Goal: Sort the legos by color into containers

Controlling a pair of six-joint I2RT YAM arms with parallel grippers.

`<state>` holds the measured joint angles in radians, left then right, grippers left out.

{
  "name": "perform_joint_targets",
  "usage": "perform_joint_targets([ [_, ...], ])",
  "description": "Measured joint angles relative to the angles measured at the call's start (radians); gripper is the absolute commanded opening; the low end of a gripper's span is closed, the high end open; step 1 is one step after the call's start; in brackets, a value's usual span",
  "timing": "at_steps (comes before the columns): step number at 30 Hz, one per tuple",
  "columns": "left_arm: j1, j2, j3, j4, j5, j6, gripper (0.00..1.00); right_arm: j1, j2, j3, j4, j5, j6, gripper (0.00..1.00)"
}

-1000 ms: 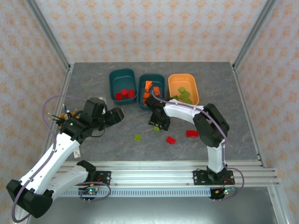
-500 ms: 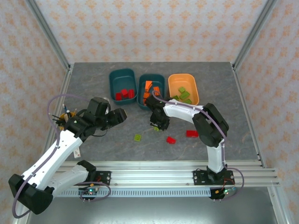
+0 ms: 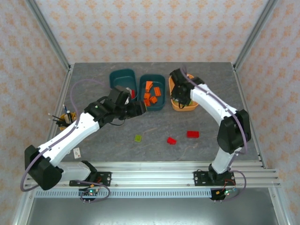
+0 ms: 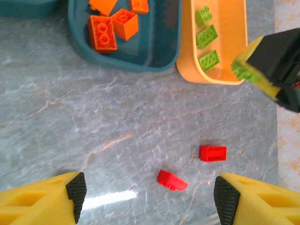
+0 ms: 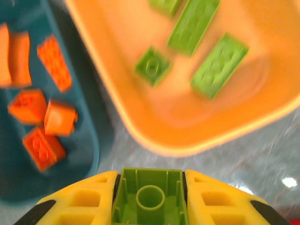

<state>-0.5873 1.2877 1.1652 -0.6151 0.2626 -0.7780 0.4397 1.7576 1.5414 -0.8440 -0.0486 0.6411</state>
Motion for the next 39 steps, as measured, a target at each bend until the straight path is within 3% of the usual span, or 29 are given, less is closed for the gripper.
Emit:
perform_joint_targets([
  [4, 0.0, 0.118, 0.078, 0.039, 0.011, 0.0, 0.75, -0.086, 0.148, 0.152, 0.008, -0.025, -0.054, 0.26],
  [10, 0.0, 0.259, 0.198, 0.065, 0.022, 0.009, 0.75, -0.137, 0.426, 0.369, 0.01, -0.101, -0.07, 0.27],
  [13, -0.001, 0.291, 0.229, 0.068, 0.022, 0.02, 0.75, -0.154, 0.53, 0.452, -0.005, -0.136, -0.066, 0.35],
  [20, -0.018, 0.308, 0.243, 0.066, 0.023, 0.041, 0.75, -0.166, 0.597, 0.536, -0.058, -0.168, -0.059, 0.59],
  [24, -0.041, 0.312, 0.243, 0.054, 0.023, 0.071, 0.75, -0.166, 0.581, 0.537, -0.072, -0.164, -0.06, 0.62],
  [30, -0.115, 0.357, 0.277, -0.013, 0.025, 0.167, 0.76, -0.161, 0.361, 0.367, -0.065, -0.145, -0.073, 0.61],
  [35, -0.208, 0.437, 0.304, -0.078, 0.037, 0.222, 0.75, -0.136, -0.042, 0.073, -0.039, -0.11, -0.094, 0.61],
  [39, -0.238, 0.524, 0.317, -0.129, 0.079, 0.133, 0.74, -0.101, -0.35, -0.176, -0.04, -0.105, -0.092, 0.62],
])
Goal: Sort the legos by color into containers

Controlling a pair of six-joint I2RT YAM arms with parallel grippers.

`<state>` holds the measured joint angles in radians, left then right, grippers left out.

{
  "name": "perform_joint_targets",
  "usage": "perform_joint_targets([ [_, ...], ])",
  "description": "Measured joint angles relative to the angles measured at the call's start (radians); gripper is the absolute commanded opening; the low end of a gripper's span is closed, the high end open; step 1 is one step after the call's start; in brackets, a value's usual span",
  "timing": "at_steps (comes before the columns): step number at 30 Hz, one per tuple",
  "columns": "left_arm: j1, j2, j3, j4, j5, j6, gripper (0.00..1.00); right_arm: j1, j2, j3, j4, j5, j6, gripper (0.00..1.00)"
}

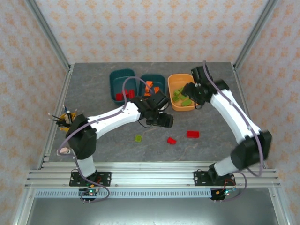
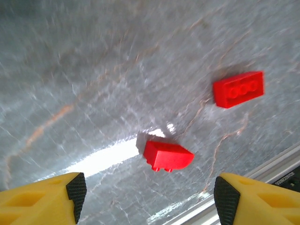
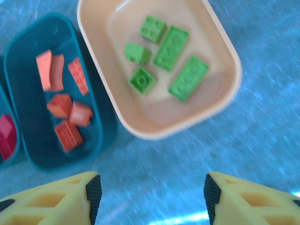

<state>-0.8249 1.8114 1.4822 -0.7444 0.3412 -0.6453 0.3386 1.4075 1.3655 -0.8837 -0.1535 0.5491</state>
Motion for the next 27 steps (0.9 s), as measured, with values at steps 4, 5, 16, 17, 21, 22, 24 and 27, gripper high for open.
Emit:
perform_joint_targets([
  [4, 0.0, 0.101, 0.039, -0.064, 0.042, -0.162, 0.75, 0.047, -0.229, -0.251, -0.021, -0.035, 0.014, 0.63],
  [5, -0.001, 0.121, 0.045, -0.071, 0.051, -0.202, 0.75, 0.058, -0.264, -0.293, -0.029, -0.047, 0.018, 0.64],
  [16, -0.101, 0.23, 0.072, -0.046, 0.148, -0.71, 0.81, 0.104, -0.537, -0.479, -0.106, -0.18, 0.024, 0.66],
  [17, -0.108, 0.23, 0.071, -0.041, 0.148, -0.744, 0.81, 0.104, -0.546, -0.479, -0.113, -0.185, 0.022, 0.66],
  [21, -0.116, 0.237, 0.055, 0.007, 0.145, -0.876, 0.78, 0.104, -0.573, -0.48, -0.137, -0.2, 0.014, 0.66],
  [22, -0.115, 0.244, 0.055, 0.019, 0.143, -0.9, 0.75, 0.104, -0.579, -0.481, -0.141, -0.204, 0.014, 0.66],
  [24, -0.114, 0.264, 0.06, 0.033, 0.138, -0.938, 0.68, 0.104, -0.586, -0.483, -0.145, -0.208, 0.014, 0.66],
  [27, -0.114, 0.293, 0.062, 0.046, 0.122, -0.98, 0.52, 0.104, -0.591, -0.491, -0.148, -0.212, 0.014, 0.66],
])
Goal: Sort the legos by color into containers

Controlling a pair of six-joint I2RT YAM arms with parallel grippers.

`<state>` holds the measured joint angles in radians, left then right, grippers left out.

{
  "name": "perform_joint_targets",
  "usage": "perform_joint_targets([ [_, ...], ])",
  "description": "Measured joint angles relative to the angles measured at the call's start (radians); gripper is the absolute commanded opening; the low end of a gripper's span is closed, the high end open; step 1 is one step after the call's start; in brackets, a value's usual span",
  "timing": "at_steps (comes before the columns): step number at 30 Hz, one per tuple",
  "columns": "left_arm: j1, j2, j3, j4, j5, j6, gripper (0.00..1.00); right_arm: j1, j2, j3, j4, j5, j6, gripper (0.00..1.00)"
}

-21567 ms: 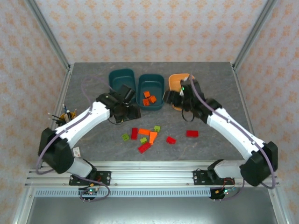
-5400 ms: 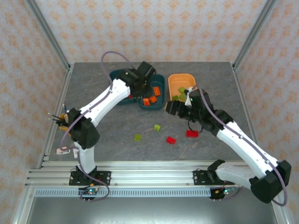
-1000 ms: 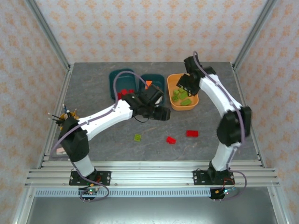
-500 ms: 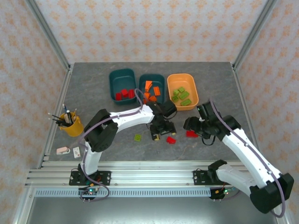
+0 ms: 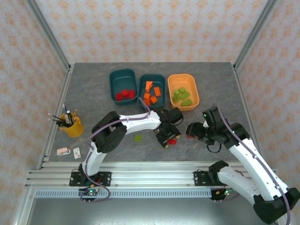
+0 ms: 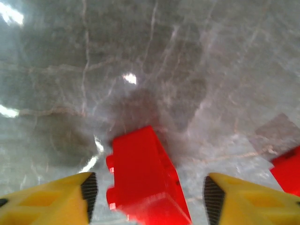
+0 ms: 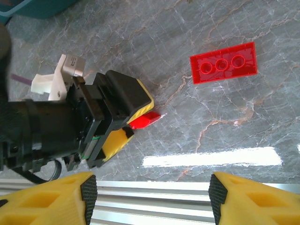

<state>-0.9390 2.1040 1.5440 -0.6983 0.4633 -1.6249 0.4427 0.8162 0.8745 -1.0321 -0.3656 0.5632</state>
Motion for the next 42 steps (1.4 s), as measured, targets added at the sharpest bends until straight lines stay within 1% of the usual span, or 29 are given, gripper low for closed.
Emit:
perform_joint_targets([
  [3, 0.0, 0.013, 0.0, 0.0, -0.011, -0.027, 0.4, 0.0, -0.001, -0.005, -0.001, -0.002, 0.0, 0.66],
  [7, 0.001, 0.014, 0.0, 0.019, -0.026, -0.038, 0.18, 0.0, -0.001, -0.008, -0.001, -0.002, 0.0, 0.66],
  [9, 0.001, 0.014, 0.002, 0.024, -0.026, -0.035, 0.12, 0.0, -0.001, -0.009, -0.001, -0.002, 0.0, 0.66],
  [14, 0.003, 0.012, 0.005, 0.024, -0.039, -0.005, 0.1, 0.0, -0.004, -0.011, 0.011, -0.029, 0.0, 0.66],
  [17, 0.018, -0.001, 0.011, -0.011, -0.073, 0.039, 0.1, 0.0, -0.024, -0.018, 0.058, -0.078, 0.0, 0.66],
  [20, 0.055, -0.053, 0.015, -0.074, -0.117, 0.109, 0.1, 0.0, -0.053, -0.019, 0.136, -0.128, 0.002, 0.66],
  [25, 0.168, -0.223, 0.027, -0.178, -0.205, 0.243, 0.1, 0.0, -0.063, -0.035, 0.321, -0.158, 0.027, 0.66],
  [28, 0.281, -0.32, 0.044, -0.22, -0.257, 0.346, 0.11, 0.0, -0.068, -0.097, 0.489, -0.145, 0.064, 0.67],
  [30, 0.37, -0.344, 0.072, -0.248, -0.288, 0.429, 0.11, 0.006, -0.059, -0.148, 0.613, -0.114, 0.096, 0.68],
  [33, 0.492, -0.32, 0.138, -0.274, -0.33, 0.558, 0.12, 0.021, 0.002, -0.174, 0.753, -0.072, 0.126, 0.68],
  [36, 0.579, -0.242, 0.238, -0.288, -0.371, 0.683, 0.11, 0.053, 0.104, -0.158, 0.865, -0.036, 0.137, 0.68],
  [39, 0.629, -0.126, 0.363, -0.292, -0.403, 0.781, 0.11, 0.106, 0.217, -0.109, 0.933, -0.007, 0.135, 0.68],
  [42, 0.667, 0.003, 0.483, -0.289, -0.413, 0.851, 0.12, 0.149, 0.311, -0.045, 0.981, 0.008, 0.136, 0.68],
])
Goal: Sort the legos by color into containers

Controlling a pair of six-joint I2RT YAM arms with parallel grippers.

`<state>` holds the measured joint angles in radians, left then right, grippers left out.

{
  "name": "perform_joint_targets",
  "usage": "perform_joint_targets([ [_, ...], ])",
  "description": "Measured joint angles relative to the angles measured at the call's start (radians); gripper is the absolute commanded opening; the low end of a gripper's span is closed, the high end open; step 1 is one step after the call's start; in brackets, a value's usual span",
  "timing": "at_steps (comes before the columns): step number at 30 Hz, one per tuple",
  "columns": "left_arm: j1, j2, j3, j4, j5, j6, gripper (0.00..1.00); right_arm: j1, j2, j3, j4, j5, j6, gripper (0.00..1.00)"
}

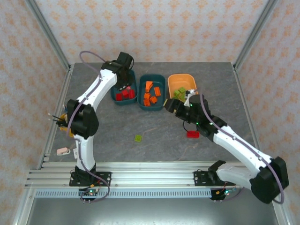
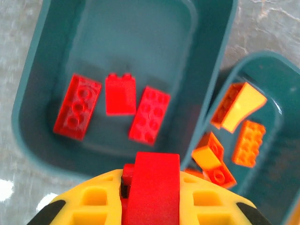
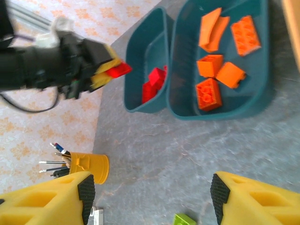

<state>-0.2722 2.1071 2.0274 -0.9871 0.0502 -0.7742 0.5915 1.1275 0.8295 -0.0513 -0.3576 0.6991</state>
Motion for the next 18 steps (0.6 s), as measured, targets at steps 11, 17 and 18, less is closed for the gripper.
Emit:
perform_joint_targets([
  [11, 0.068, 0.383, 0.353, -0.014, 0.048, 0.107, 0.24, 0.036, 0.193, 0.168, 0.012, 0.011, -0.006, 0.68],
  [17, 0.068, 0.407, 0.352, -0.028, 0.082, 0.116, 0.46, 0.041, 0.269, 0.231, -0.059, 0.011, -0.042, 0.67],
  [18, 0.068, 0.407, 0.352, -0.028, 0.086, 0.117, 0.52, 0.044, 0.277, 0.231, -0.067, 0.011, -0.047, 0.67],
])
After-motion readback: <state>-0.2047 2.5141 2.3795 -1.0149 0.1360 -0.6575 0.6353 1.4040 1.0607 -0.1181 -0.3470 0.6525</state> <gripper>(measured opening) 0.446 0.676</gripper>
